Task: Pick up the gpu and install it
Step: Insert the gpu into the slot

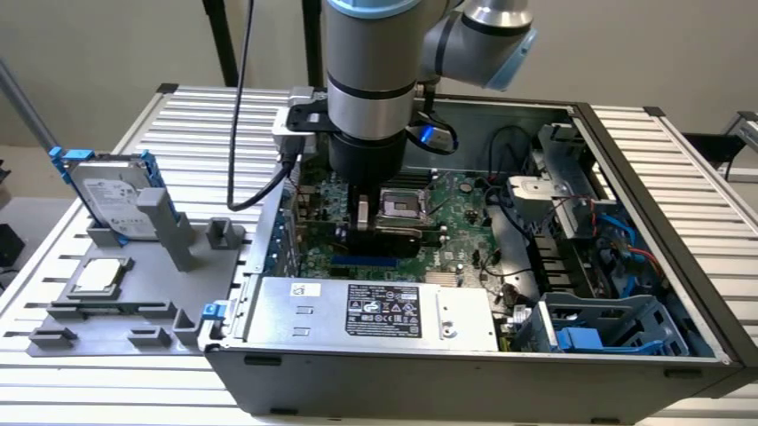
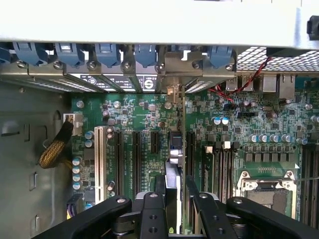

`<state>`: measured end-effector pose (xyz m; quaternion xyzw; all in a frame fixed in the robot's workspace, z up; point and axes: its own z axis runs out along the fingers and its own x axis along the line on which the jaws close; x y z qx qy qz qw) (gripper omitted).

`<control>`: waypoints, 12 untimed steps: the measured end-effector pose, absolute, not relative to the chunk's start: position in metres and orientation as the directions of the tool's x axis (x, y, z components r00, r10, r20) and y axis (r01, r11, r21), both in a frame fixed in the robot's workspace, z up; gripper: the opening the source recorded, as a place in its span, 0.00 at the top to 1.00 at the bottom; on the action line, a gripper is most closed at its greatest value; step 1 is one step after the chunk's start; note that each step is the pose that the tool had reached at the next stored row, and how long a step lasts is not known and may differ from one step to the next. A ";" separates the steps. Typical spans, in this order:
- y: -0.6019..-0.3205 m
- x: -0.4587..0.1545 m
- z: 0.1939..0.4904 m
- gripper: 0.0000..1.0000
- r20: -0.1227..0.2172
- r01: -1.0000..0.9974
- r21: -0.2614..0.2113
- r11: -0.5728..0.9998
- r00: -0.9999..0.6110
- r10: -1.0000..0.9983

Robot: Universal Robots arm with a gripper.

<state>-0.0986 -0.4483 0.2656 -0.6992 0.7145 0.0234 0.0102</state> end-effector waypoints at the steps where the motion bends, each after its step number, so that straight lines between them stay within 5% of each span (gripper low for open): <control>1: -0.448 -0.099 0.266 0.73 -0.046 -1.000 0.020 0.021 -0.022 -0.999; 12: -0.449 -0.098 0.263 0.73 -0.038 -0.999 0.027 0.021 -0.022 -0.999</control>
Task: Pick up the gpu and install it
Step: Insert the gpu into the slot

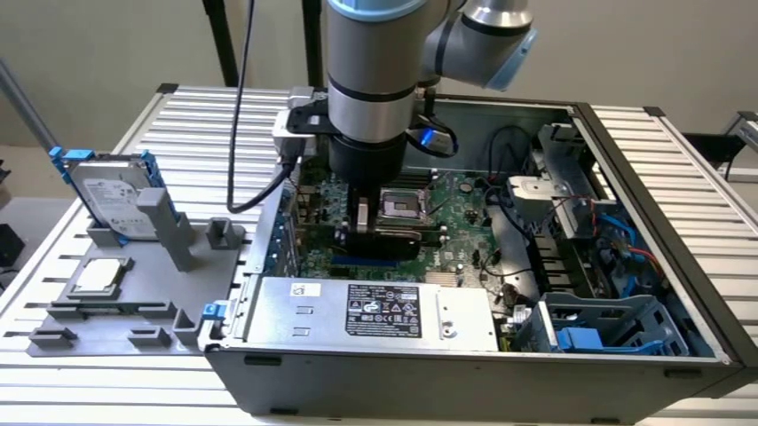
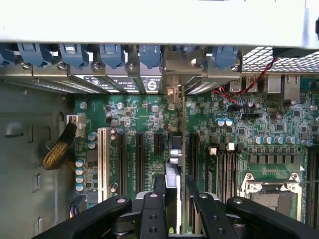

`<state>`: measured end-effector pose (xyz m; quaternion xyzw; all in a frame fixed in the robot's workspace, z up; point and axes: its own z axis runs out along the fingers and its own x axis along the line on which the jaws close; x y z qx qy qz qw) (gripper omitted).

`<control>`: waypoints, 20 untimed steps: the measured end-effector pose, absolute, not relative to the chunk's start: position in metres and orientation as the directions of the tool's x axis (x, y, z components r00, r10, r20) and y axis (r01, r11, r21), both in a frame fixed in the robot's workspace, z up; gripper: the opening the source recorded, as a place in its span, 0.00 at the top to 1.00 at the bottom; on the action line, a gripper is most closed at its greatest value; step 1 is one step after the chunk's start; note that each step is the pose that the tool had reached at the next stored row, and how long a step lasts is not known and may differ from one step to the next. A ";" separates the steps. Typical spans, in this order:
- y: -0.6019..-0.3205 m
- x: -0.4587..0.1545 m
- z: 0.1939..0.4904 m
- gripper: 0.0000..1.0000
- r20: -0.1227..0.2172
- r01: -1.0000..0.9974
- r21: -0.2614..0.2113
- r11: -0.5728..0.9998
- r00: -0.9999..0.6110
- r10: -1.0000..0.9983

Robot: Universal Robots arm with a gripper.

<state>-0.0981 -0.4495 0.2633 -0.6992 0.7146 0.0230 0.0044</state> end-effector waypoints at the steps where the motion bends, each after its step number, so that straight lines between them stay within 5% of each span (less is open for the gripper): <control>1: -0.449 -0.098 0.263 0.73 -0.038 -0.999 0.027 0.021 -0.022 -0.999; 20: -0.450 -0.095 0.250 0.73 -0.038 -0.999 0.041 0.021 -0.023 -0.999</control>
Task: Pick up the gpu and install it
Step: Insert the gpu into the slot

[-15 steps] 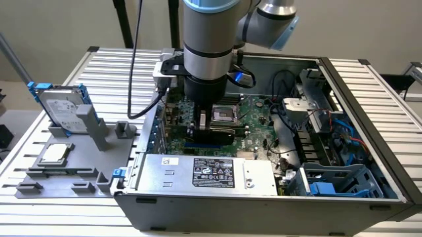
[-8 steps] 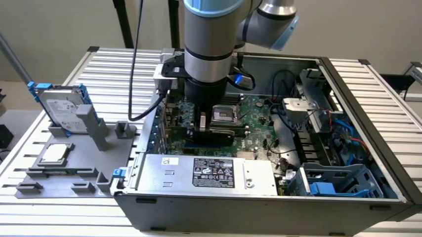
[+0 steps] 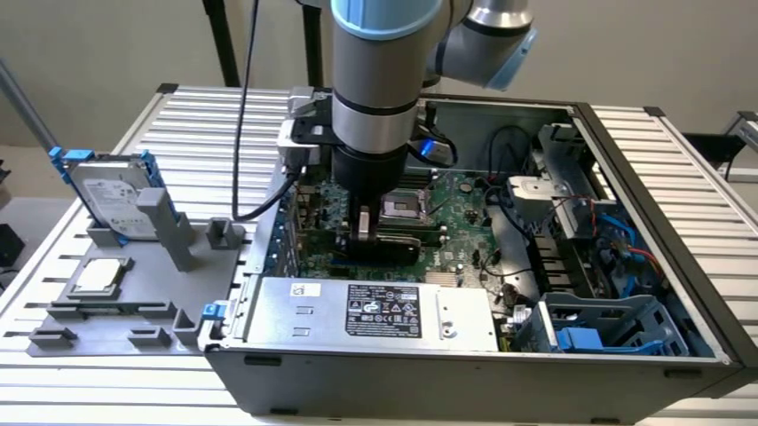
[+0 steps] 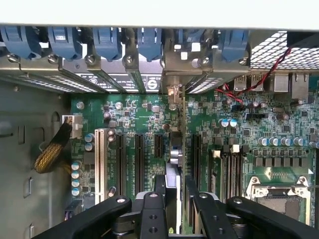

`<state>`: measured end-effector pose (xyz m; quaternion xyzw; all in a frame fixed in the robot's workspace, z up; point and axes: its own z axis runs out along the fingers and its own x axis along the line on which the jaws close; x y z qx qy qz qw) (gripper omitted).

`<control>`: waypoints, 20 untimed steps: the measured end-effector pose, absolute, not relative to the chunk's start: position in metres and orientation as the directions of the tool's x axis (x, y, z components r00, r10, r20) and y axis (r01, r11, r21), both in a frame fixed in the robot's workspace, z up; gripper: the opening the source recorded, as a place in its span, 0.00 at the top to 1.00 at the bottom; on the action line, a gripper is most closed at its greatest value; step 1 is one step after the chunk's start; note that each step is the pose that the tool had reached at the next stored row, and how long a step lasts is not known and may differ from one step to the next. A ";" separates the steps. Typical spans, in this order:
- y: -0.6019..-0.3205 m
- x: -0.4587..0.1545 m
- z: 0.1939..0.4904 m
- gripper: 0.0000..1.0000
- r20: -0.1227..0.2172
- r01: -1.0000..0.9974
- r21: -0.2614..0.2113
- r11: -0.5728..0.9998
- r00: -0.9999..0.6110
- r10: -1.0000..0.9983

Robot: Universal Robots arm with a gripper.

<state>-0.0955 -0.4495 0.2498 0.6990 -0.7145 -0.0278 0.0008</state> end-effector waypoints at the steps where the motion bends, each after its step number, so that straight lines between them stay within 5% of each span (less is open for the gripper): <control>1: -0.450 -0.095 0.249 0.73 -0.038 -0.999 0.041 0.021 -0.023 -0.999; 13: -0.449 -0.095 0.251 0.65 -0.038 -0.999 0.045 0.021 -0.023 -0.999; 20: -0.449 -0.095 0.278 0.65 -0.037 -0.999 0.049 0.021 -0.023 -0.999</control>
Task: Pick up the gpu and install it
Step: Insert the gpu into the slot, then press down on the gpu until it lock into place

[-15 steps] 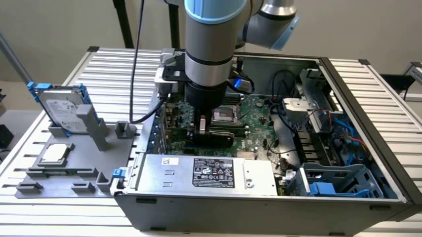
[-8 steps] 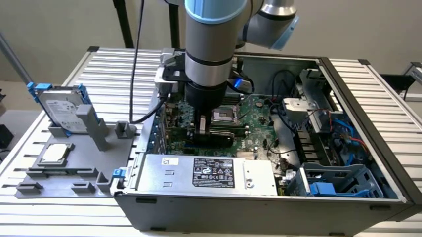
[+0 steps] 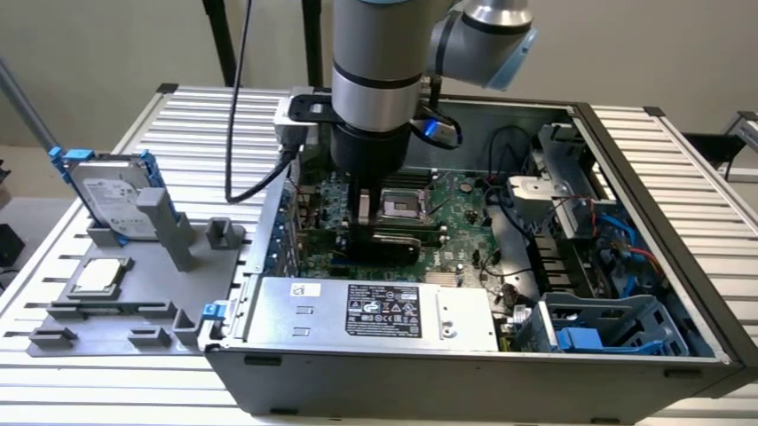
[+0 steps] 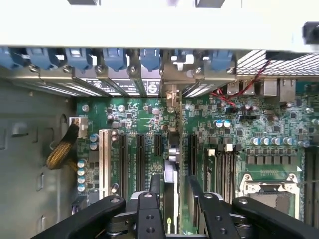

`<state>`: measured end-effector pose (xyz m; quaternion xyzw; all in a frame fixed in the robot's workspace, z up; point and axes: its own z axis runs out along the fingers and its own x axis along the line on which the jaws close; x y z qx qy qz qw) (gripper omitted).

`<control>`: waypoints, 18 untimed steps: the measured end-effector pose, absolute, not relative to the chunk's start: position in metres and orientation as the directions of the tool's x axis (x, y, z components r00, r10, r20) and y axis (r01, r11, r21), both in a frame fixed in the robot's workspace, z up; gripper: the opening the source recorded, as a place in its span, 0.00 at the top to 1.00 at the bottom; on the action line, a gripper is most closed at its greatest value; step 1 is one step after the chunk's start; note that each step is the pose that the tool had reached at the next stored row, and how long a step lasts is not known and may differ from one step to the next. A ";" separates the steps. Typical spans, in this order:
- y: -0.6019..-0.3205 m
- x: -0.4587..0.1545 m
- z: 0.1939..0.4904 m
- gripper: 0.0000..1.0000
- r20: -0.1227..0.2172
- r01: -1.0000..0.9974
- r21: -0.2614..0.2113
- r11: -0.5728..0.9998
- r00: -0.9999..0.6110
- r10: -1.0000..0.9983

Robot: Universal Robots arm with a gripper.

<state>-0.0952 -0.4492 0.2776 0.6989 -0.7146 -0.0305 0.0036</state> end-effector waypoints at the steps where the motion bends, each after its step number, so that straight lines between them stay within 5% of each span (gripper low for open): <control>1: -0.449 -0.095 0.282 0.65 -0.038 -0.999 0.049 0.021 -0.023 -0.999; 4: -0.449 -0.095 0.288 0.67 -0.037 -0.999 0.049 0.021 -0.023 -0.999; 7: -0.449 -0.097 0.288 0.86 -0.037 -0.998 0.058 0.020 -0.022 -0.999; 9: -0.449 -0.099 0.288 0.89 -0.036 -0.997 0.074 0.017 -0.020 -0.999; 18: -0.449 -0.104 0.288 0.89 -0.021 -0.986 0.164 -0.001 -0.003 -1.000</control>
